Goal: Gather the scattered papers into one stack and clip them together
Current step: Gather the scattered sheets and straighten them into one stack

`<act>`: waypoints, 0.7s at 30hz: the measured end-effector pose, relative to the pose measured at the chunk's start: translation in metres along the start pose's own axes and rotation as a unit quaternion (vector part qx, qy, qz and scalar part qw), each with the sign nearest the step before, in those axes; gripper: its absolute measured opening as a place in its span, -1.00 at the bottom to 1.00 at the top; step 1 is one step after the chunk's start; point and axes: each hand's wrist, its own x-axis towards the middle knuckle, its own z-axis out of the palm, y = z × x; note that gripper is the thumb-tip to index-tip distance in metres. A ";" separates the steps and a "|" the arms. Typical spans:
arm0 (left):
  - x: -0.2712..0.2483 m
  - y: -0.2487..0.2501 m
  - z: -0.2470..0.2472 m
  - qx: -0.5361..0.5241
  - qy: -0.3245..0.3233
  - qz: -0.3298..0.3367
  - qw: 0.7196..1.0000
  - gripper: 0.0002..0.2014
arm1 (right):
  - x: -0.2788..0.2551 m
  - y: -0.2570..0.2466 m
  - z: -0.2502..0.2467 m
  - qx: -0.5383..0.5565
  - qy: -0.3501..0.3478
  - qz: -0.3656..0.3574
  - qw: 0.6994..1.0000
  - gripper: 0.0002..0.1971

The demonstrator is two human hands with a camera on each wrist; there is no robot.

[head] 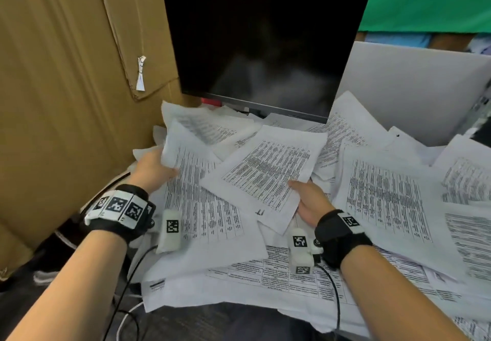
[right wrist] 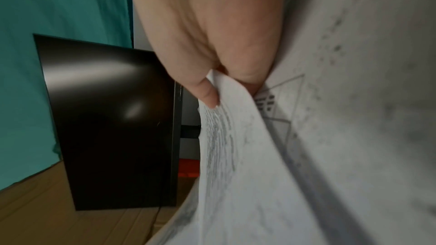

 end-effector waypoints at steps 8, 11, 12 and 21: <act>0.004 0.045 -0.032 0.142 0.132 0.194 0.962 -0.85 | 0.001 0.001 -0.002 0.029 0.001 -0.005 1.000 -0.69; 0.009 0.053 -0.043 0.199 0.141 0.199 0.949 -0.75 | 0.000 0.002 -0.003 0.045 0.000 -0.008 0.999 -0.63; 0.009 0.056 -0.046 0.202 0.159 0.218 0.941 -0.69 | -0.001 0.002 -0.003 0.051 -0.001 -0.008 0.999 -0.60; -0.009 0.137 -0.071 0.035 0.279 0.320 0.905 -0.76 | -0.001 0.003 -0.007 0.037 -0.035 -0.013 0.999 -0.72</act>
